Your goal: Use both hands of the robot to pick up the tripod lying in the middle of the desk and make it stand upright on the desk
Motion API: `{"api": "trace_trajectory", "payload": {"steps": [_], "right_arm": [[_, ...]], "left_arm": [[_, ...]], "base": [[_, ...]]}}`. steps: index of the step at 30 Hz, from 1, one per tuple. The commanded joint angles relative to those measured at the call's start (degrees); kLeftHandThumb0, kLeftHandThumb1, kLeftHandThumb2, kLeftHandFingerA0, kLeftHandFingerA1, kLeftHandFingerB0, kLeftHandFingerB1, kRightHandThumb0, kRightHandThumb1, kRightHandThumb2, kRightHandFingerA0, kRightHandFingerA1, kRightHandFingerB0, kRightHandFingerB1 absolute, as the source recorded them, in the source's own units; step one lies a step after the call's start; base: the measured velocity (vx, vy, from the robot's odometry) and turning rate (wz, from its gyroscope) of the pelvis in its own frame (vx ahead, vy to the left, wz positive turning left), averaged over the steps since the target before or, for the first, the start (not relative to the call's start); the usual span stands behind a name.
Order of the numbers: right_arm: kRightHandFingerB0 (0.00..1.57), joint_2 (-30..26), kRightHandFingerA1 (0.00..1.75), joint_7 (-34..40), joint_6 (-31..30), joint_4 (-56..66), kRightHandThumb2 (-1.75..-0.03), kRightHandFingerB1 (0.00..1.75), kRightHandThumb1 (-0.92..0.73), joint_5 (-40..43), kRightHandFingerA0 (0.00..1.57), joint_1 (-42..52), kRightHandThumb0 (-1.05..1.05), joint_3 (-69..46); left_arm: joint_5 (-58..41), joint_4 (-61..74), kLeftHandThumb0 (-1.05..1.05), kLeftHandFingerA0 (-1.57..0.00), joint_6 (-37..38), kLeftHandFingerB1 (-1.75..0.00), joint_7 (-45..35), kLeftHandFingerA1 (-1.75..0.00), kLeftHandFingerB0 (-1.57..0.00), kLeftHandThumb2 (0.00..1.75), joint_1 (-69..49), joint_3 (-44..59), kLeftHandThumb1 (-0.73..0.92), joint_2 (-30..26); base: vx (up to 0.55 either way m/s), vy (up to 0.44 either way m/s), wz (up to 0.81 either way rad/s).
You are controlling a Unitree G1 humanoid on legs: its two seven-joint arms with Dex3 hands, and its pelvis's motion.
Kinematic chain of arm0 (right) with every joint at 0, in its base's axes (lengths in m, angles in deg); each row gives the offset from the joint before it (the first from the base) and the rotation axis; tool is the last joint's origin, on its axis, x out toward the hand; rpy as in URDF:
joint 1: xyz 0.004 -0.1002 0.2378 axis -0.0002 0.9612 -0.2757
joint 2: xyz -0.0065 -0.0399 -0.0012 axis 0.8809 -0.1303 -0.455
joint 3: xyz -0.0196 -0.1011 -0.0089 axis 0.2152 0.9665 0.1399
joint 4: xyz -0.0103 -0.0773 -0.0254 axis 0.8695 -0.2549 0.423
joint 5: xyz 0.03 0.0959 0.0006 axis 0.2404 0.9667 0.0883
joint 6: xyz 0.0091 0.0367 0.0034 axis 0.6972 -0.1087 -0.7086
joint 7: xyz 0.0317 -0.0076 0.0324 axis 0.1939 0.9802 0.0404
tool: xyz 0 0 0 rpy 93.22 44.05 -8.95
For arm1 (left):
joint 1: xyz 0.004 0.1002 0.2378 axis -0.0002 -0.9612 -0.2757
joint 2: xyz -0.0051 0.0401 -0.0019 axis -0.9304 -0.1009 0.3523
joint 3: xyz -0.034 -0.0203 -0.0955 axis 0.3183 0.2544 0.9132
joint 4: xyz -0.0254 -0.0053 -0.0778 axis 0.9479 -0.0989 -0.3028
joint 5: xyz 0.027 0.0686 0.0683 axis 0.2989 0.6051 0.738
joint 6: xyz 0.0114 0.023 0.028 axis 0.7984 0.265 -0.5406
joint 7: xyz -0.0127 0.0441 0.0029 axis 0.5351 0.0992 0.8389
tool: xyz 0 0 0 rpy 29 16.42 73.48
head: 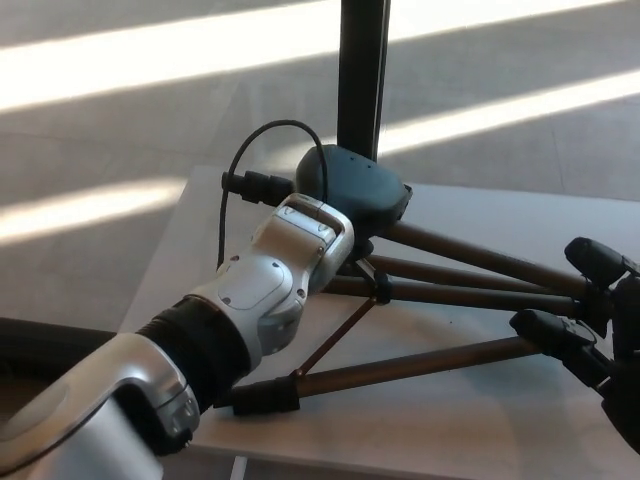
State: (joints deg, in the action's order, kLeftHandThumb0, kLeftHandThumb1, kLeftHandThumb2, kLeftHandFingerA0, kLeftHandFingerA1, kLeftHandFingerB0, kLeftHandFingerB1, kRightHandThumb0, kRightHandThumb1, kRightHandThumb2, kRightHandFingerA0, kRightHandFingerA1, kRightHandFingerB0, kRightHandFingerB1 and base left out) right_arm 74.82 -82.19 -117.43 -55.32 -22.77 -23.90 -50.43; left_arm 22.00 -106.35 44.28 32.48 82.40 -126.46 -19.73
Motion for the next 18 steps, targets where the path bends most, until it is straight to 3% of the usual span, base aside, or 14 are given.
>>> {"api": "trace_trajectory", "payload": {"steps": [1,3,6,10,13,15,18], "right_arm": [[0.69,-0.3,0.72,1.3,-1.1,-0.2,-0.61,0.49,-0.7,0.0,0.81,-1.0,-0.66,-0.3],[0.69,-0.3,0.72,1.5,-1.2,-0.2,-0.61,0.49,-0.69,-0.1,0.82,-1.0,-0.66,-0.3],[0.7,-0.4,0.73,2.0,-1.7,0.0,-0.61,0.5,-0.69,-0.5,0.82,-1.6,-0.67,0.1],[0.67,-0.5,0.74,1.5,-1.6,-0.6,-0.61,0.5,-0.7,-1.0,0.79,-1.9,-0.65,0.6],[0.69,-0.5,0.73,1.8,-2.0,-0.5,-0.61,0.5,-0.69,-0.8,0.8,-1.9,-0.65,0.6],[0.7,-0.3,0.72,2.4,-2.7,-0.6,-0.61,0.5,-0.68,-1.2,0.82,-1.9,-0.65,1.1],[0.69,-1.1,0.69,2.9,-4.5,-0.4,-0.61,0.49,-0.7,-2.6,0.83,-1.5,-0.62,3.0]], "left_arm": [[-2.5,-0.9,-0.21,-0.84,7.4,-1.06,20.9,-1.67,-0.69,0.74,-4.8,7.5,0.71,1.9],[-3.6,-1.5,-0.19,-0.89,7.6,-1.08,20.4,-1.6,-0.75,0.79,-5.2,8.9,0.69,2.6],[-3.4,-1.6,-0.2,-0.93,7.5,-0.89,18.8,-1.35,-0.82,0.81,-5.2,9.7,0.67,2.4],[-2.6,-1.9,-0.22,-0.91,8.0,-0.9,14.8,-1.4,-0.78,0.85,-4.9,9.6,0.68,1.5],[-0.3,-2.7,-0.24,-0.95,8.0,-0.88,14.3,-1.38,-0.86,0.8,-4.9,8.7,0.65,1.1],[-0.2,-2.8,-0.22,-0.89,7.4,-1.11,14.4,-1.55,-0.81,0.78,-5.6,9.2,0.67,1.0],[-1.3,-3.1,-0.15,-0.92,6.9,-1.19,15.3,-1.64,-0.79,0.75,-4.9,11.6,0.67,1.7]], "base": [[0.0,0.0,0.0],[0.0,0.0,0.0],[0.0,0.0,0.0],[0.0,0.0,0.0],[0.0,0.0,0.0],[0.0,0.0,0.0],[0.0,0.0,0.0]]}}
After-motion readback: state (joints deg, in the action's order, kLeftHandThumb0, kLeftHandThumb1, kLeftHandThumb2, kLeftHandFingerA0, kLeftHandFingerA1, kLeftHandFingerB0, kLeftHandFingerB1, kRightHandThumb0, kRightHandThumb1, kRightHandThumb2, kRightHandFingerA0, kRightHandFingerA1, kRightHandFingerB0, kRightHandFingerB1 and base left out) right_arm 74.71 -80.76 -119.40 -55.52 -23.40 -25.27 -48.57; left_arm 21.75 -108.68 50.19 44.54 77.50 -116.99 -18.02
